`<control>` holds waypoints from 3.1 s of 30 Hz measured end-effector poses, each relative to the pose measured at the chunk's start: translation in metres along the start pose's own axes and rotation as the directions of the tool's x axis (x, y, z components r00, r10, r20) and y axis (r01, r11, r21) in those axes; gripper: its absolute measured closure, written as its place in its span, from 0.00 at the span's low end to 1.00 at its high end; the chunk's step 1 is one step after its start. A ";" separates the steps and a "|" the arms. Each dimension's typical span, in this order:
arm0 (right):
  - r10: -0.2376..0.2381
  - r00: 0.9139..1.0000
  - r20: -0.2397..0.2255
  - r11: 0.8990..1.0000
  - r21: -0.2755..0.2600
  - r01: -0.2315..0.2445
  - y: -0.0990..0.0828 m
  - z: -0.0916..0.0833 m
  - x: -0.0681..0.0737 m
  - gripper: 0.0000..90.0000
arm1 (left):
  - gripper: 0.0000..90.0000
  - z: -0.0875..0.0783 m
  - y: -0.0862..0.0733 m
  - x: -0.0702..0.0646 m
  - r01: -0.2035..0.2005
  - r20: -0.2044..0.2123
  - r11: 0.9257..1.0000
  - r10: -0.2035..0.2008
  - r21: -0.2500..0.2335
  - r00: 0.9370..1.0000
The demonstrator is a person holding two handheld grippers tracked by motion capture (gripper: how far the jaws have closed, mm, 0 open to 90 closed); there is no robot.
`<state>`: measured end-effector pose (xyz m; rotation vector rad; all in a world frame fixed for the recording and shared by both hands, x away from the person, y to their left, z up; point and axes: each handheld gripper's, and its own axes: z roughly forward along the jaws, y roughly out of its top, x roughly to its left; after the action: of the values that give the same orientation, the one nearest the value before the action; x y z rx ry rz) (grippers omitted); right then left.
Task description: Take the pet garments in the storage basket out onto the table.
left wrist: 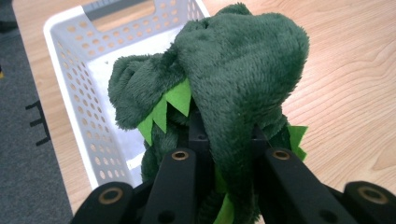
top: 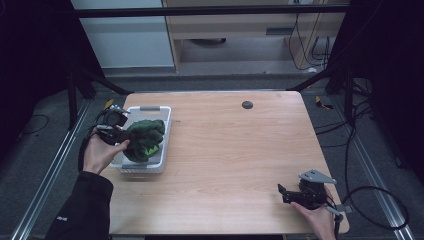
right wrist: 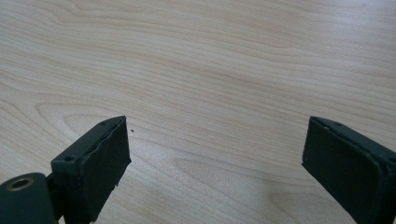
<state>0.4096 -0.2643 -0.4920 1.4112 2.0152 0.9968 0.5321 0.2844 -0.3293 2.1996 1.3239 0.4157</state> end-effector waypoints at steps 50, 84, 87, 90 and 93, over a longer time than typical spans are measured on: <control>0.006 1.000 0.003 1.000 -0.013 -0.006 0.001 -0.002 0.000 0.08 | 0.89 -0.052 0.032 -0.087 -0.245 0.105 0.967 0.252 -0.074 0.962; 0.003 1.000 0.003 1.000 -0.025 -0.003 0.001 -0.003 -0.001 0.08 | 0.89 -0.009 0.045 -0.147 -0.343 0.211 0.938 0.347 -0.056 0.914; 0.002 1.000 0.004 1.000 -0.025 -0.002 0.001 -0.004 -0.001 0.07 | 0.89 -0.003 0.046 -0.151 -0.354 0.219 0.934 0.355 -0.049 0.909; -0.001 1.000 0.004 1.000 -0.026 0.001 0.001 -0.004 -0.001 0.07 | 0.89 0.002 0.045 -0.155 -0.353 0.227 0.934 0.355 -0.048 0.907; -0.003 1.000 0.007 1.000 -0.027 0.003 0.002 -0.004 -0.001 0.07 | 0.89 0.008 0.046 -0.159 -0.362 0.237 0.931 0.361 -0.038 0.902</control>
<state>0.4083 -0.2659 -0.4885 1.3957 1.9911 1.0122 0.4942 0.1251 -0.3074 2.4169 0.7888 0.2652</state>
